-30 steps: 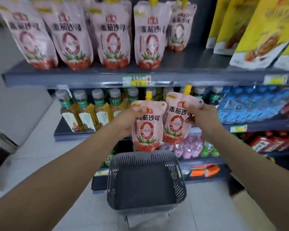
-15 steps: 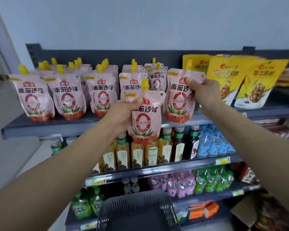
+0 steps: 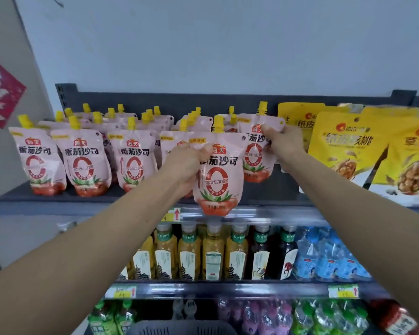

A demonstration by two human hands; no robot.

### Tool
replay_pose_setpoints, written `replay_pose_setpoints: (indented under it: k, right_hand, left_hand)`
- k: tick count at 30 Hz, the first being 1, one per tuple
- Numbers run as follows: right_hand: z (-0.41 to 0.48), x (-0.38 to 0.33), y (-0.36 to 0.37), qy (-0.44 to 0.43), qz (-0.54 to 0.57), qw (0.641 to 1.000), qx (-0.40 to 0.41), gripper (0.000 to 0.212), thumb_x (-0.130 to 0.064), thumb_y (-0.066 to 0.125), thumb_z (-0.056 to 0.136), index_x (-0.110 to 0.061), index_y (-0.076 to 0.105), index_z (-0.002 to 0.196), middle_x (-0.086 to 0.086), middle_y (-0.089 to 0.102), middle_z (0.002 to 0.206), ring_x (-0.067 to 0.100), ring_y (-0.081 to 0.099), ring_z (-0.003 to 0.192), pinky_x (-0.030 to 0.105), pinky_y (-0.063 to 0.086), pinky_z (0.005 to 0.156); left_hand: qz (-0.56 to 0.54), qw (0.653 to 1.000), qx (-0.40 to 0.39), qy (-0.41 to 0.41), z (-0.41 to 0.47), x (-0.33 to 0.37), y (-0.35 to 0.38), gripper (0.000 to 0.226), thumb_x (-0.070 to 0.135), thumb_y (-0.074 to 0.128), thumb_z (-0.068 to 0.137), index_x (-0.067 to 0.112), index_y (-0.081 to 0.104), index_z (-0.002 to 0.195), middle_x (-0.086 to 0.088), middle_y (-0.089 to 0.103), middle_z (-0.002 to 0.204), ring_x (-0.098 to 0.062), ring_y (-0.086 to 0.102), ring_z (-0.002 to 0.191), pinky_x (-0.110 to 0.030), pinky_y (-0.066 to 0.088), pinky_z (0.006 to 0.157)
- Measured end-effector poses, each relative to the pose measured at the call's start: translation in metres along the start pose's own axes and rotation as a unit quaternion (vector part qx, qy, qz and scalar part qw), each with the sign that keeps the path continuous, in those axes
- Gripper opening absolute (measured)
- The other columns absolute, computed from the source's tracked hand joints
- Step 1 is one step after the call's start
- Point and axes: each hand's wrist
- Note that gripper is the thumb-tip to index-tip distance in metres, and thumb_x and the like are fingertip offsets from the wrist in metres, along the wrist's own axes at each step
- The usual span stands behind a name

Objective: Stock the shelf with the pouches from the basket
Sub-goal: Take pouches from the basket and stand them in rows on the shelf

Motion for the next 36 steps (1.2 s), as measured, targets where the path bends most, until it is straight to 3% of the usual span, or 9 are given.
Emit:
replay_pose_setpoints:
  k: [3,9,11,14,17,22,24,31,36]
  right_hand:
    - [0.022,0.011,0.005,0.01,-0.017,0.999,-0.026,0.014,-0.023,0.059,0.091,-0.011,0.061,0.084,0.008,0.072,0.092,0.019,0.071,0.074,0.035,0.06,0.067]
    - [0.057,0.034,0.018,0.039,-0.032,0.997,-0.059,0.016,-0.024,0.063,0.088,-0.019,0.059,0.073,0.01,0.073,0.095,0.025,0.071,0.085,0.046,0.059,0.079]
    - [0.067,0.04,0.023,0.052,-0.028,0.996,-0.067,0.013,-0.023,0.063,0.088,-0.017,0.06,0.077,0.011,0.072,0.097,0.025,0.07,0.087,0.046,0.059,0.08]
    - [0.075,0.045,0.03,0.061,-0.027,0.995,-0.075,0.008,-0.022,0.061,0.089,-0.014,0.062,0.086,0.012,0.071,0.102,0.025,0.069,0.09,0.044,0.058,0.081]
    - [0.079,0.049,0.035,0.069,-0.016,0.994,-0.083,0.013,-0.02,0.06,0.089,-0.017,0.059,0.077,0.013,0.071,0.101,0.026,0.07,0.089,0.043,0.058,0.081]
    - [0.083,0.05,0.037,0.047,-0.037,0.993,-0.106,0.009,-0.013,0.057,0.09,-0.011,0.064,0.083,0.014,0.069,0.096,0.021,0.064,0.079,0.033,0.056,0.066]
    - [0.083,0.049,0.035,0.037,-0.063,0.992,-0.107,0.006,-0.011,0.057,0.089,-0.011,0.062,0.088,0.011,0.068,0.098,0.022,0.066,0.085,0.036,0.058,0.072]
    - [0.079,0.034,0.024,-0.008,-0.152,0.987,-0.056,0.028,-0.015,0.058,0.09,-0.008,0.056,0.117,0.005,0.06,0.1,0.02,0.062,0.09,0.035,0.057,0.079]
    - [0.072,0.017,0.011,-0.026,-0.144,0.989,-0.023,0.036,-0.021,0.055,0.092,-0.01,0.052,0.126,0.009,0.059,0.122,0.027,0.062,0.106,0.041,0.054,0.092]
  left_hand:
    - [0.006,1.0,0.012,0.014,0.006,0.002,0.008,0.028,0.011,0.049,0.095,-0.004,0.054,0.119,-0.018,0.069,0.112,-0.024,0.068,0.086,-0.03,0.057,0.059]
    - [0.002,0.999,0.033,0.023,0.01,0.007,0.01,0.016,0.009,0.045,0.096,-0.002,0.057,0.1,-0.018,0.07,0.102,-0.021,0.07,0.078,-0.024,0.057,0.05]
    - [0.006,0.999,0.037,0.025,0.011,0.006,0.011,0.016,0.009,0.045,0.096,-0.001,0.058,0.092,-0.018,0.07,0.099,-0.022,0.07,0.079,-0.025,0.058,0.052]
    - [0.015,0.999,0.044,0.021,0.013,0.001,0.01,0.016,0.009,0.046,0.096,0.0,0.059,0.095,-0.015,0.072,0.095,-0.023,0.07,0.082,-0.028,0.058,0.058]
    - [0.006,0.998,0.056,0.032,0.015,-0.004,0.009,0.016,0.007,0.048,0.095,-0.002,0.061,0.099,-0.016,0.071,0.096,-0.022,0.071,0.081,-0.029,0.059,0.062]
    - [0.013,0.997,0.062,0.034,0.02,-0.008,0.011,0.017,0.005,0.049,0.093,0.003,0.062,0.083,-0.007,0.074,0.074,-0.014,0.072,0.063,-0.025,0.059,0.056]
    - [0.01,0.998,0.059,0.037,0.023,-0.009,0.014,0.018,0.004,0.049,0.094,0.004,0.062,0.081,-0.006,0.074,0.071,-0.013,0.071,0.06,-0.024,0.059,0.055]
    - [0.007,0.999,0.029,0.037,0.043,-0.01,0.031,0.018,0.006,0.05,0.094,-0.002,0.059,0.107,-0.017,0.07,0.097,-0.02,0.07,0.075,-0.027,0.059,0.06]
    - [-0.012,0.999,0.033,0.03,0.063,-0.01,0.04,0.027,0.005,0.051,0.093,-0.006,0.054,0.117,-0.021,0.067,0.106,-0.026,0.067,0.084,-0.034,0.058,0.071]
Point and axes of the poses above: each hand's wrist, its own z-axis towards the middle knuckle, its own y-axis out of the palm, x = y × z
